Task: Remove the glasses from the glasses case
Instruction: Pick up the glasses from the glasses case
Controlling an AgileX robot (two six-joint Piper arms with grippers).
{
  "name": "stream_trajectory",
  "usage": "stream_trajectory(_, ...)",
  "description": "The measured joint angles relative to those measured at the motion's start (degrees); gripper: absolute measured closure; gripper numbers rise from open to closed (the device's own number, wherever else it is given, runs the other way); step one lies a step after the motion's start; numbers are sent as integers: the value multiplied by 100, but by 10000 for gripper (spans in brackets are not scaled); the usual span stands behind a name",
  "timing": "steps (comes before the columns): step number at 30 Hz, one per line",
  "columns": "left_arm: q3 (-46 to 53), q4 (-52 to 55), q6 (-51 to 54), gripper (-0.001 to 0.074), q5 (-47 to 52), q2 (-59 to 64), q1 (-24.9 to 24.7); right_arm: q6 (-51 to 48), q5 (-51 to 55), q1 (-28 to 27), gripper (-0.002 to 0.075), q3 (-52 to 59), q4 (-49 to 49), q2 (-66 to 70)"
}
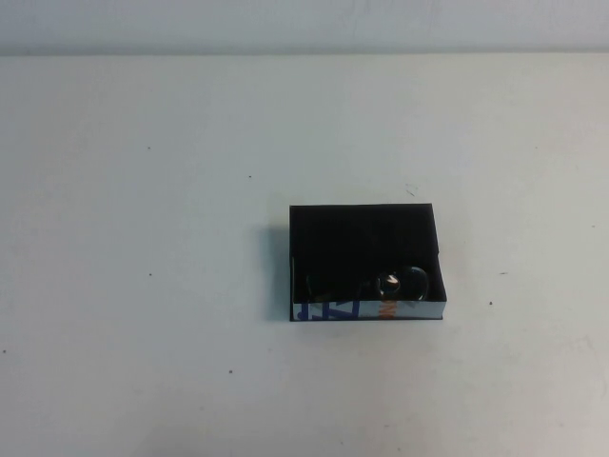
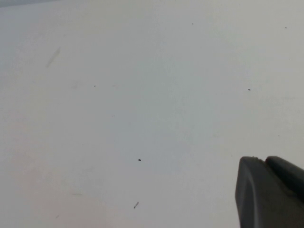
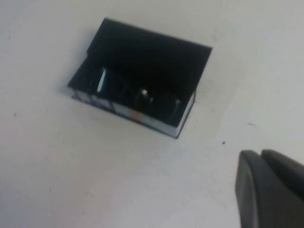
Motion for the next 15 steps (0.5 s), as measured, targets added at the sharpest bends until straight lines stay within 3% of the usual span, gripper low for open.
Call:
stream_trajectory(7, 0, 0, 0, 739, 0, 0, 0, -1360, 1552, 872, 743, -1688, -413, 2265)
stream_trajectory(15, 0, 0, 0, 739, 0, 0, 0, -2617, 2052, 1759, 743, -3344, -883, 4313)
